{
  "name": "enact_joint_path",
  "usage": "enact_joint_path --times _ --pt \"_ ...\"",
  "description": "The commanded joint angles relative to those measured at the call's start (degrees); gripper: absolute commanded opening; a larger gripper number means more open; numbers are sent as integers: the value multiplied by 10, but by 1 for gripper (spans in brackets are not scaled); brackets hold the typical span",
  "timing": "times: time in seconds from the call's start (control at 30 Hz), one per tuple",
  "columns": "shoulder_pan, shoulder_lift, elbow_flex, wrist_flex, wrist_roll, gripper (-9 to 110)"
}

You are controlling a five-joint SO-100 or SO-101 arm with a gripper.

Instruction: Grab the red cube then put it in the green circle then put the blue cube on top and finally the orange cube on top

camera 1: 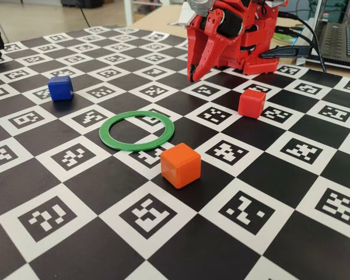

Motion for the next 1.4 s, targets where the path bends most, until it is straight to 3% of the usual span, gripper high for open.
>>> enact_joint_path --times 0.0,0.13,0.33,0.5,0.7,0.93,1.17,1.37 --pt "-31 28 25 50 -19 -5" --pt "-32 15 -17 11 16 -5" --pt "-28 -149 -295 -12 239 -4" --pt "-52 -323 -559 99 464 -4" --pt "-102 -479 -771 236 675 8" --pt "-127 -635 -836 289 886 28" --pt "-192 -724 -844 310 972 36" --pt "-246 -765 -809 269 984 36"
